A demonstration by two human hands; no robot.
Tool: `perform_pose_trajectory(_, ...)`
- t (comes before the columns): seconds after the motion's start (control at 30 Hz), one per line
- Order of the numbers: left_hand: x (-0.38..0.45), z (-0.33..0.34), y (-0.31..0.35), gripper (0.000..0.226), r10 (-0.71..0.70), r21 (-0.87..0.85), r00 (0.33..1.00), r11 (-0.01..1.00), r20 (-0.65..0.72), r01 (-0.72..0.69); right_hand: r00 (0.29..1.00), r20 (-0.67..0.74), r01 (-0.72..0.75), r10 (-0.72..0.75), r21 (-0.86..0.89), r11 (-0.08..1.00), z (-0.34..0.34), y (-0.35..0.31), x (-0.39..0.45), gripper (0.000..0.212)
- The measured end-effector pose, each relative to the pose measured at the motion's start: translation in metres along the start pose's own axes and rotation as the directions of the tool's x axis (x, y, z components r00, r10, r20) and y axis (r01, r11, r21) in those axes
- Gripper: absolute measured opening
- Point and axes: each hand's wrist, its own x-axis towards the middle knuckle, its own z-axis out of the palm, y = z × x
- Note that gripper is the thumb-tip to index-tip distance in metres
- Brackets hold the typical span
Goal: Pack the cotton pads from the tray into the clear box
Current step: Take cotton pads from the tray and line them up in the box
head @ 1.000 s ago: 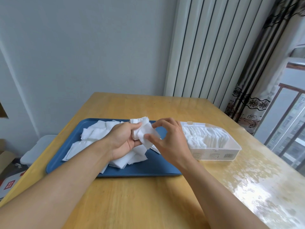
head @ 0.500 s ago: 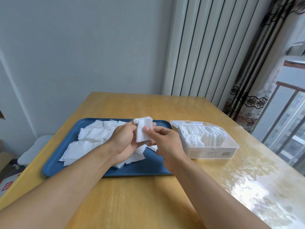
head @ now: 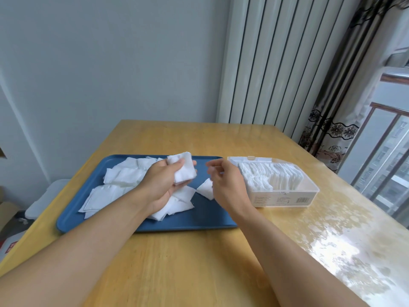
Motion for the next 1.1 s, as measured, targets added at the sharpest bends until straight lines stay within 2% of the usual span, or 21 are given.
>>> perform_pose_trajectory(0.03,0.002,-0.003,0.001,0.018,0.001,0.0,0.999,1.0,-0.04,-0.001,0.998,0.045,0.058,-0.049,-0.211,0.976,-0.002,0.004,0.001,0.028)
perform_pose_trajectory(0.1,0.004,-0.007,0.003,0.019,-0.001,-0.009,0.997,1.0,-0.081,0.0,0.978,0.204,0.141,-0.039,-0.517,0.844,-0.003,0.01,0.001,0.037)
perform_pose_trajectory(0.17,0.005,-0.01,0.003,0.017,-0.012,-0.016,0.996,1.0,-0.093,0.01,0.951,0.309,0.205,0.022,-0.681,0.703,0.002,0.012,-0.002,0.032)
perform_pose_trajectory(0.23,0.005,-0.011,0.002,0.016,-0.032,-0.017,0.995,0.999,-0.093,0.031,0.951,0.309,0.217,0.031,-0.733,0.644,0.004,0.011,-0.002,0.03)
perform_pose_trajectory(0.27,0.005,-0.012,0.002,0.015,-0.044,-0.019,0.995,0.999,-0.092,0.042,0.957,0.288,0.194,0.033,-0.722,0.664,0.004,0.011,0.0,0.035)
perform_pose_trajectory(0.37,0.006,-0.011,0.002,0.014,-0.072,-0.016,0.993,0.997,-0.093,0.071,0.957,0.279,0.094,0.084,-0.57,0.816,-0.001,0.009,0.005,0.057)
perform_pose_trajectory(0.5,0.006,-0.012,0.002,0.022,-0.09,-0.011,0.99,0.996,-0.105,0.089,0.96,0.265,-0.011,0.089,-0.28,0.96,-0.004,0.007,0.003,0.059)
perform_pose_trajectory(0.6,0.006,-0.012,0.002,0.016,-0.095,-0.003,0.991,0.995,-0.094,0.095,0.976,0.213,-0.024,0.039,-0.074,0.997,-0.005,0.005,0.003,0.054)
perform_pose_trajectory(0.73,0.005,-0.013,0.002,0.012,-0.069,0.021,0.995,0.997,-0.076,0.071,0.988,0.139,0.055,-0.073,0.134,0.989,-0.009,-0.005,0.002,0.05)
perform_pose_trajectory(0.83,0.006,-0.012,0.0,0.016,-0.051,0.052,0.997,0.997,-0.05,0.053,0.964,0.222,0.122,-0.149,0.131,0.984,-0.014,-0.013,0.002,0.037)
perform_pose_trajectory(0.93,0.006,-0.01,-0.001,0.02,-0.049,0.087,0.999,0.995,-0.005,0.049,0.926,0.332,0.174,-0.181,0.051,0.983,-0.016,-0.017,0.0,0.018)
perform_pose_trajectory(1.03,0.004,-0.007,0.001,0.016,-0.066,0.075,0.997,0.995,0.045,0.063,0.92,0.334,0.231,-0.208,-0.031,0.972,-0.015,-0.015,0.0,0.011)
perform_pose_trajectory(1.1,0.004,-0.006,0.0,0.023,-0.092,0.085,0.991,0.993,0.094,0.084,0.926,0.303,0.247,-0.224,-0.039,0.968,-0.015,-0.014,0.0,0.015)
